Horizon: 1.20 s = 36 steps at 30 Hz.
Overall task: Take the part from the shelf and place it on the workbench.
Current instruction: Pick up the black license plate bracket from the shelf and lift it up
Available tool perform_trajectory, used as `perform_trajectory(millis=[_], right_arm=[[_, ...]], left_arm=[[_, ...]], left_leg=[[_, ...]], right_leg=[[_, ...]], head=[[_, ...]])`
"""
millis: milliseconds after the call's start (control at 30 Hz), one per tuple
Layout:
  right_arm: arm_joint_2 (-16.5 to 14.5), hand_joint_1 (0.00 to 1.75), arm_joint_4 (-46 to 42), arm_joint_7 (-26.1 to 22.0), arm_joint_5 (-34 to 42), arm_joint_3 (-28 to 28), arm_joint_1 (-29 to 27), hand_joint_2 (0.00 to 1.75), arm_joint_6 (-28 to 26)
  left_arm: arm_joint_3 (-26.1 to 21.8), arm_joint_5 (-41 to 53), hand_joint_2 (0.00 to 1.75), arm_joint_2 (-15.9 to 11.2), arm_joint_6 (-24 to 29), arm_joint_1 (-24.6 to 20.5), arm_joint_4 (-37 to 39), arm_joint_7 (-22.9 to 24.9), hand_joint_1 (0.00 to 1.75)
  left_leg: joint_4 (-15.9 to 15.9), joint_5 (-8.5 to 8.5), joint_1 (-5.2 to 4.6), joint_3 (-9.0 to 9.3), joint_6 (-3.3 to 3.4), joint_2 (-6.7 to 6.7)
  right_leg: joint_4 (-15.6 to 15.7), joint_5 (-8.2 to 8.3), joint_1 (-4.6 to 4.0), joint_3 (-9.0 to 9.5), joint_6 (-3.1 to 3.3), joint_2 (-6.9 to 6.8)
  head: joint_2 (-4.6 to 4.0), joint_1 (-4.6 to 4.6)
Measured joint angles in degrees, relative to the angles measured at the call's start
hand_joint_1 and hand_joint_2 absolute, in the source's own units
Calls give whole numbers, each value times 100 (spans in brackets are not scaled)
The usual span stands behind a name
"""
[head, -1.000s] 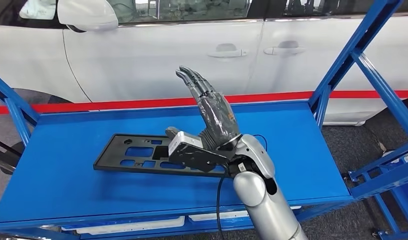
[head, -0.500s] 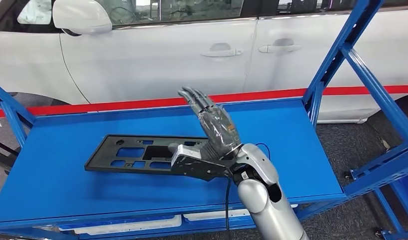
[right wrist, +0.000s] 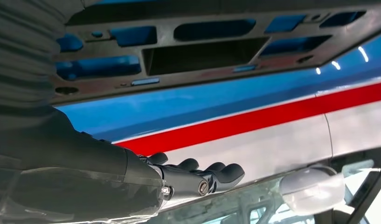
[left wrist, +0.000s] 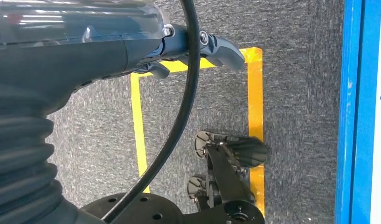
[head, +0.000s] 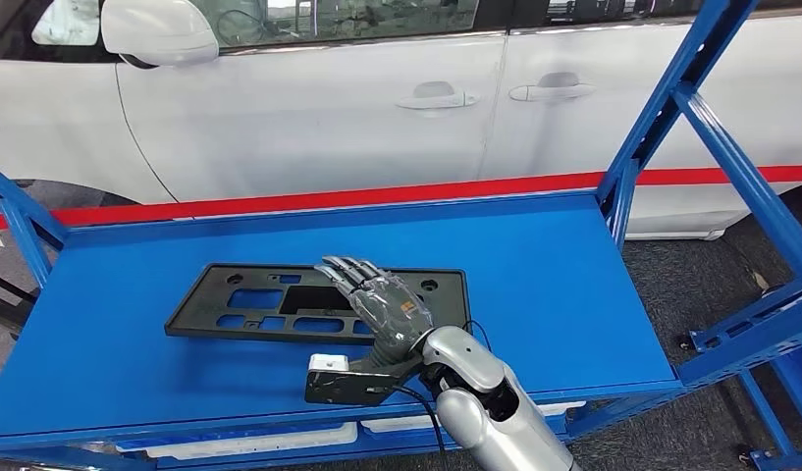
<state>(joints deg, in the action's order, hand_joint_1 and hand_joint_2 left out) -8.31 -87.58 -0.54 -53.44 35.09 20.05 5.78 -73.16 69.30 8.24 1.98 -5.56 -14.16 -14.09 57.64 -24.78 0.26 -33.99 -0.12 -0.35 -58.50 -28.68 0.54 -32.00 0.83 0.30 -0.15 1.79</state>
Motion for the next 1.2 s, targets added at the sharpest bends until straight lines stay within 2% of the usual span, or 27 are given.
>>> perform_trajectory(millis=[500, 700, 833, 1033, 1167, 1200], right_arm=[[8, 0, 372, 69, -103, 371, 183, 175, 12], [-101, 0, 745, 143, -310, 552, 349, 175, -30], [-205, 0, 1059, 162, -319, 588, 495, 175, -81], [-335, 0, 1606, 203, -438, 592, 706, 175, -227], [-409, 0, 1948, 249, -531, 581, 839, 175, -313], [-422, 0, 2014, 262, -545, 574, 864, 175, -322]], left_arm=[[0, -26, 175, -4, 0, 0, 0, 14, 0], [1, 21, 175, -4, -16, -2, 0, -5, 0], [3, 25, 0, -4, -30, -2, 0, -13, 0], [3, 28, 0, -7, -38, -3, 0, -13, 0], [4, 34, 175, -9, -45, -3, 0, -12, 0], [4, 37, 175, -9, -49, -3, 0, -13, 0]], left_leg=[[23, -2, -15, -7, 2, 0], [24, -1, -15, -7, 2, 0], [24, -1, -15, -7, 2, 0], [25, -1, -15, -7, 2, -1], [26, -1, -15, -7, 2, 0], [27, -1, -15, -8, 2, 0]], right_leg=[[7, 5, 17, 8, -8, -1], [6, 6, 17, 8, -10, -1], [6, 6, 16, 8, -10, -1], [6, 6, 17, 8, -10, -1], [6, 6, 17, 8, -10, -1], [6, 6, 17, 8, -10, -1]], head=[[0, 0], [0, 0], [0, 0], [0, 0], [0, 0], [0, 0]])
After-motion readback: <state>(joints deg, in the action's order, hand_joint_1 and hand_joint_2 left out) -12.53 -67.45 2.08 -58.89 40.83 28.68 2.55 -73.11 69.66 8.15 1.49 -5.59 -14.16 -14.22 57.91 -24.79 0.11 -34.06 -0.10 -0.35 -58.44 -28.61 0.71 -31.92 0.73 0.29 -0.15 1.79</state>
